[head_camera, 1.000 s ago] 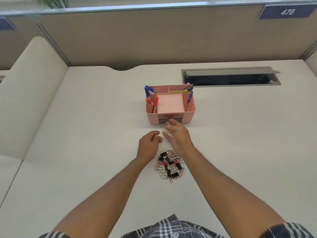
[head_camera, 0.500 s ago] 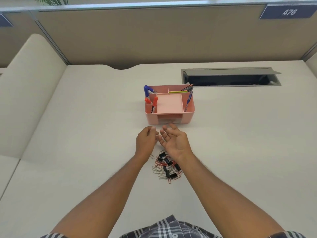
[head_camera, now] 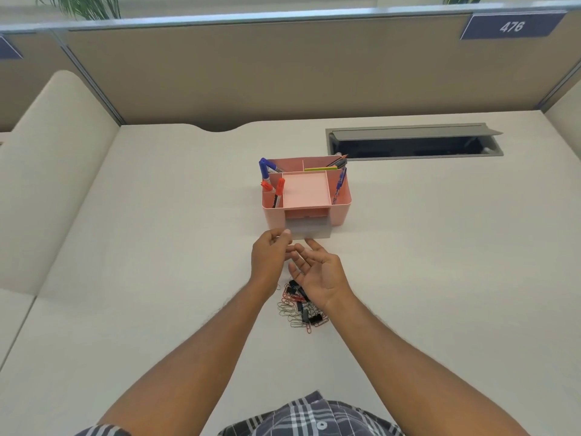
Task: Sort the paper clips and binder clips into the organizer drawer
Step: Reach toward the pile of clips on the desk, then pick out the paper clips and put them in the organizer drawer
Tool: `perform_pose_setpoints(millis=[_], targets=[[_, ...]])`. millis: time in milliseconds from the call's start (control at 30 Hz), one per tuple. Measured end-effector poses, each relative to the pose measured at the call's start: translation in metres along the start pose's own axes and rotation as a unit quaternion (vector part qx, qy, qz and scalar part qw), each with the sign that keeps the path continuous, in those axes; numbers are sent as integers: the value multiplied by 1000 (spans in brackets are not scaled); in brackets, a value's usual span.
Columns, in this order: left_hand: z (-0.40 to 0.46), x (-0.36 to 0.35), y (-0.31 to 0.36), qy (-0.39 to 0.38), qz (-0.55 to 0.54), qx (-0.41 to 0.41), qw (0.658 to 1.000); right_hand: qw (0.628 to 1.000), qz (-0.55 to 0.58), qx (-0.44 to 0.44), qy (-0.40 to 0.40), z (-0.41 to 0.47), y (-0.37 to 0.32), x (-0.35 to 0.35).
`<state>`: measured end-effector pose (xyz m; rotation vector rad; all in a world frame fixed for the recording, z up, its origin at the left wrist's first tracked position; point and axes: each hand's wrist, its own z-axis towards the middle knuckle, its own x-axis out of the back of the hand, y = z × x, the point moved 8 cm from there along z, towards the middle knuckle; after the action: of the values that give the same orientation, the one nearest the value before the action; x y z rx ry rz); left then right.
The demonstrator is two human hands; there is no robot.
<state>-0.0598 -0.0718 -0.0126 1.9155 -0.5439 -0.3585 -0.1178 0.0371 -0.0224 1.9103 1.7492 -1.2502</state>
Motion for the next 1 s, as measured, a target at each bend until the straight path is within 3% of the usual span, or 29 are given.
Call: perform_pose_setpoints(millis=[300, 433, 500, 567, 633, 733, 833, 1000], targets=[[-3, 7, 4, -33, 44, -2, 998, 998, -48, 5, 34, 2, -12, 7], [-5, 25, 12, 0, 174, -74, 982, 984, -157, 24, 84, 4, -25, 19], [-10, 35, 13, 1, 272, -139, 952, 926, -347, 69, 134, 3, -40, 33], [-17, 41, 5, -30, 354, -185, 917, 794, -560, 161, 172, -1, -60, 42], [-24, 44, -5, -72, 423, -216, 877, 695, -661, 235, 156, -4, -67, 43], [-32, 44, -14, -96, 475, -256, 836, 608, -735, 291, 72, -7, -62, 42], [-34, 42, -13, -100, 487, -264, 826, 561, -763, 320, 16, -11, -62, 42], [-29, 38, -11, -104, 529, -256, 802, 572, -748, 336, 4, -13, -64, 43]])
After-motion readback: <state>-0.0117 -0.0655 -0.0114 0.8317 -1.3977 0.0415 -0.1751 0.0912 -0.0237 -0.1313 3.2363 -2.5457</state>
